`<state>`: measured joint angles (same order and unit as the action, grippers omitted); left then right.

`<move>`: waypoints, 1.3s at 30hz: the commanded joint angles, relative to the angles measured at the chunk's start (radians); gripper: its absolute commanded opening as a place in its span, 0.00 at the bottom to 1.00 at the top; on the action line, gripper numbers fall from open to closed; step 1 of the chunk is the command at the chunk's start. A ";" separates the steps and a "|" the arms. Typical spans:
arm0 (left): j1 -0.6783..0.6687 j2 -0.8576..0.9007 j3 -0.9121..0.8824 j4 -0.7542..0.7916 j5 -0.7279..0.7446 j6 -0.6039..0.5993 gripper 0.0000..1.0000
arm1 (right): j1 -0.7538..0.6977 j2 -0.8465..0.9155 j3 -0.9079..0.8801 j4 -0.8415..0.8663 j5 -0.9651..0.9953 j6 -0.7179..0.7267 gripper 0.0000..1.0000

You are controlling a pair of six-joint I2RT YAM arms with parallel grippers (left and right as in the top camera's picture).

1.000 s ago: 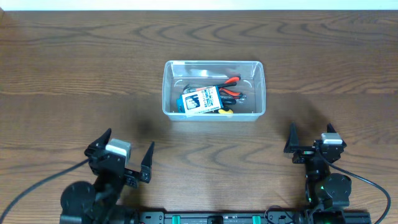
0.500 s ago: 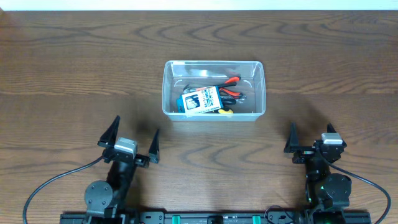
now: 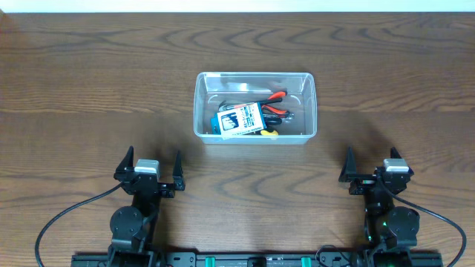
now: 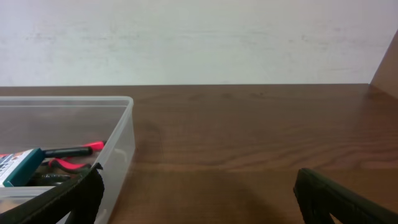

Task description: Pack container

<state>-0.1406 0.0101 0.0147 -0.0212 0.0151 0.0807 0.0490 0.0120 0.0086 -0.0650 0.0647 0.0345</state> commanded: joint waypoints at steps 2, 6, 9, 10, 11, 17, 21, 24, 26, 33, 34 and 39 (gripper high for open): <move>-0.005 -0.008 -0.011 -0.052 -0.012 -0.030 0.98 | -0.005 -0.007 -0.003 -0.002 0.013 0.013 0.99; -0.005 -0.008 -0.011 -0.045 0.070 -0.006 0.98 | -0.005 -0.007 -0.003 -0.002 0.013 0.013 0.99; -0.005 -0.008 -0.011 -0.039 0.135 0.059 0.98 | -0.005 -0.007 -0.003 -0.002 0.013 0.013 0.99; -0.005 -0.008 -0.011 -0.038 0.143 0.070 0.98 | -0.005 -0.007 -0.003 -0.002 0.013 0.013 0.99; -0.005 -0.008 -0.011 -0.038 0.154 0.080 0.98 | -0.005 -0.007 -0.003 -0.002 0.013 0.013 0.99; 0.002 -0.008 -0.011 -0.034 0.180 0.082 0.98 | -0.005 -0.007 -0.003 -0.002 0.013 0.013 0.99; 0.039 -0.008 -0.011 -0.030 0.239 0.079 0.98 | -0.005 -0.007 -0.003 -0.002 0.013 0.013 0.99; 0.046 -0.008 -0.011 -0.027 0.239 0.079 0.98 | -0.005 -0.007 -0.003 -0.002 0.013 0.013 0.99; 0.046 -0.008 -0.011 -0.027 0.239 0.079 0.98 | -0.005 -0.007 -0.003 -0.002 0.013 0.013 0.99; 0.046 -0.008 -0.011 -0.027 0.239 0.079 0.98 | -0.005 -0.007 -0.003 -0.002 0.013 0.013 0.99; 0.046 -0.008 -0.011 -0.027 0.240 0.079 0.98 | -0.005 -0.007 -0.003 -0.002 0.013 0.013 0.99; 0.046 -0.008 -0.011 -0.027 0.239 0.079 0.98 | -0.005 -0.007 -0.003 -0.002 0.013 0.013 0.99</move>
<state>-0.0998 0.0101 0.0196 -0.0132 0.2115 0.1394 0.0490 0.0124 0.0086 -0.0650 0.0647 0.0345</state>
